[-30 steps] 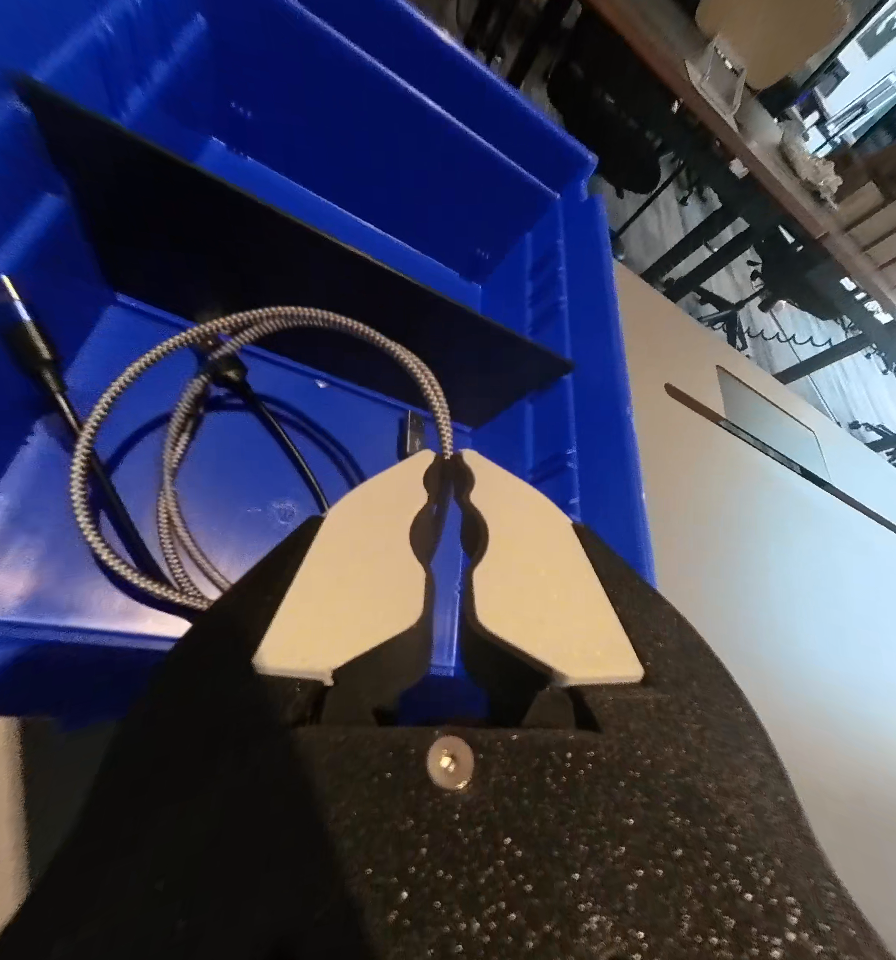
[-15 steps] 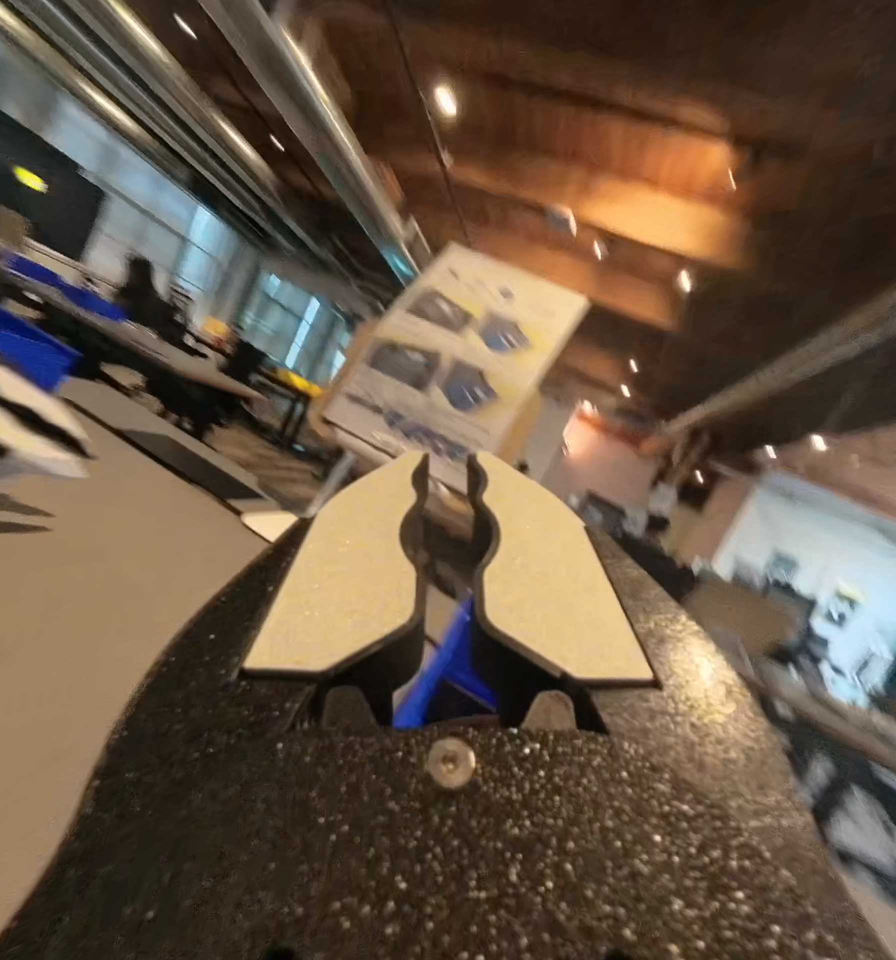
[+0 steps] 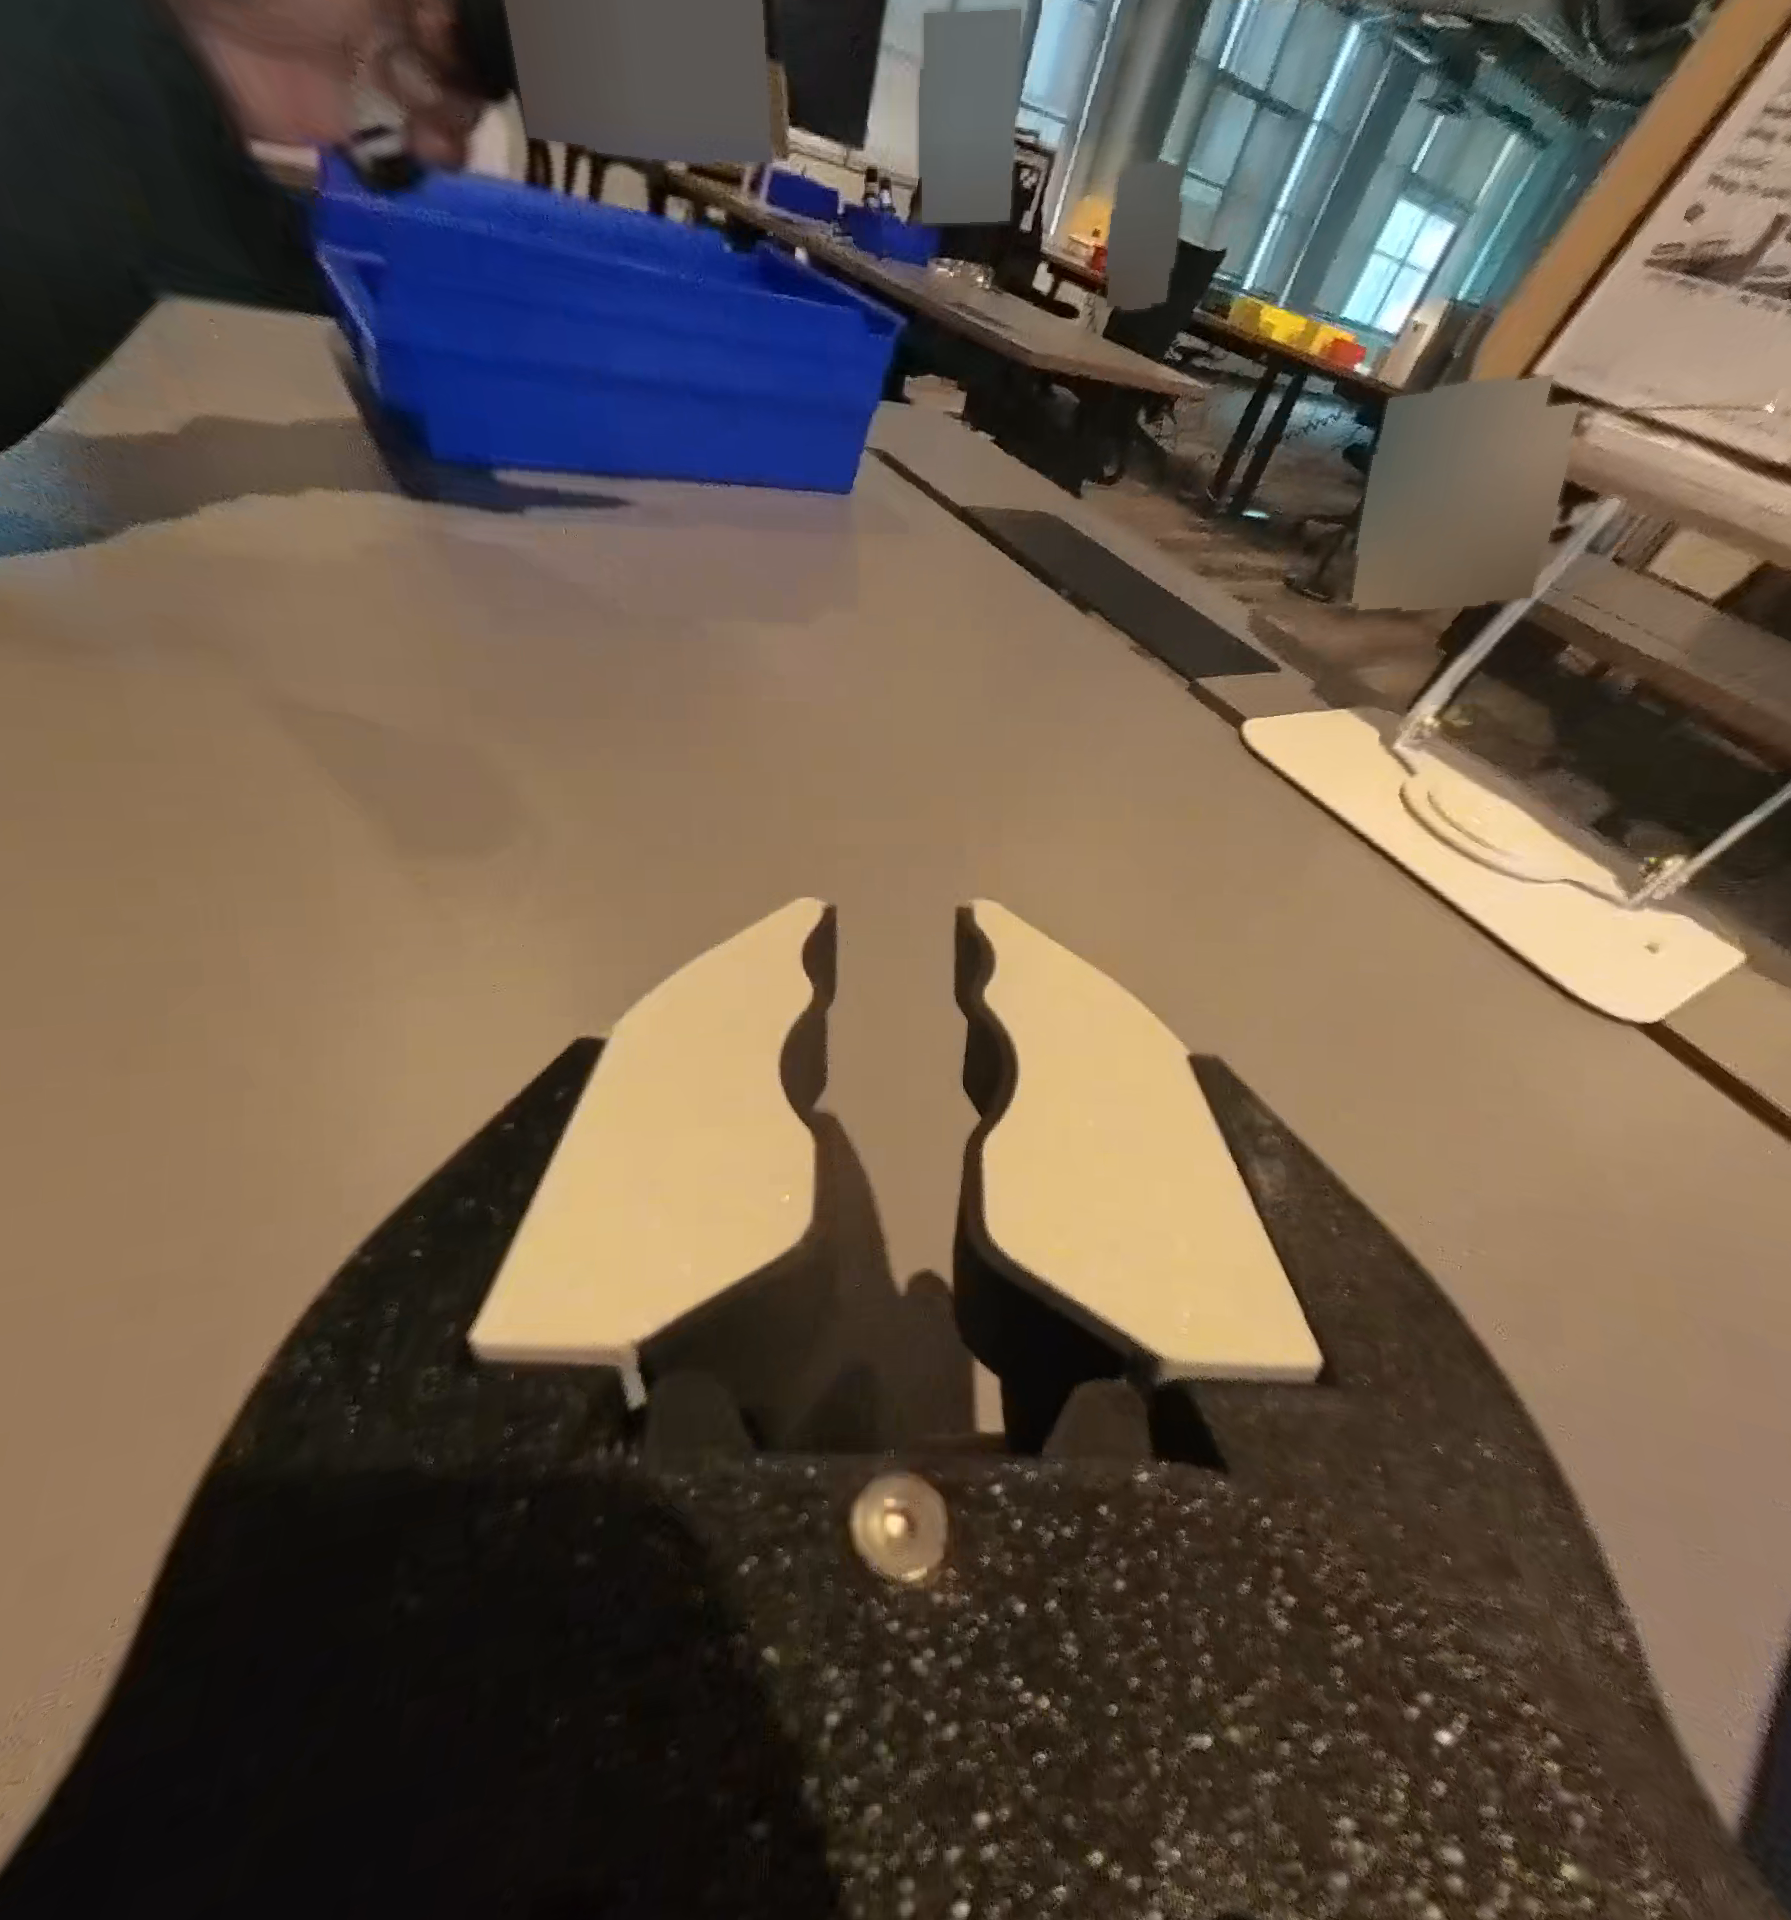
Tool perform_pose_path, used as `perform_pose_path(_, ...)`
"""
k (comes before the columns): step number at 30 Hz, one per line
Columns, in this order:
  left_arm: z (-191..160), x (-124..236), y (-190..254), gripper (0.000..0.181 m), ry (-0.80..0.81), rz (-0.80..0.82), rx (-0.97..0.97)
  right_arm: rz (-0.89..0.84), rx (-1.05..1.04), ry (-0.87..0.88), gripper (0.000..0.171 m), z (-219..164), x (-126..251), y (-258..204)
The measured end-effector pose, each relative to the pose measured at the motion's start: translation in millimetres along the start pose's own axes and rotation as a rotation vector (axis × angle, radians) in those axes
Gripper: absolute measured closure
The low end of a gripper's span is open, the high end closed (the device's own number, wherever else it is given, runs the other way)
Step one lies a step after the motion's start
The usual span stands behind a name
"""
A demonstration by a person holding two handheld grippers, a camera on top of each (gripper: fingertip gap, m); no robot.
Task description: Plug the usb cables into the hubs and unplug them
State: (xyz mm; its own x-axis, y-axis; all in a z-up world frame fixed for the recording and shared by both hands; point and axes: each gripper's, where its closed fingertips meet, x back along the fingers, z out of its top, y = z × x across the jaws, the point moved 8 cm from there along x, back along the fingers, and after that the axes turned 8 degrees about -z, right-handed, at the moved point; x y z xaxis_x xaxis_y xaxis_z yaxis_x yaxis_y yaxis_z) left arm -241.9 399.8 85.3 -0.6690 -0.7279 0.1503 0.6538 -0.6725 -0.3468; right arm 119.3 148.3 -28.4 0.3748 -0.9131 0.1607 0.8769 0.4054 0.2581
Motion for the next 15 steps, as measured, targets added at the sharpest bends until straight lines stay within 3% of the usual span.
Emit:
perform_pose_path(7, -115.3, 51.4, -119.1, 0.145, -0.600, 0.243, 0.187, 0.008, -0.079, -0.013, 0.150, -1.2, -0.7, 7.8)
perform_pose_path(10, -138.9, 51.2, -127.1, 0.148, -0.799, 0.143, 0.233, 0.009, -0.063, -0.026, 0.150, -1.6, -3.3, 6.8)
perform_pose_path(15, -159.5, 30.9, -124.6, 0.150, -0.998, 0.008, 0.269, 0.009, -0.042, -0.042, 0.150, -2.1, -5.8, 4.6)
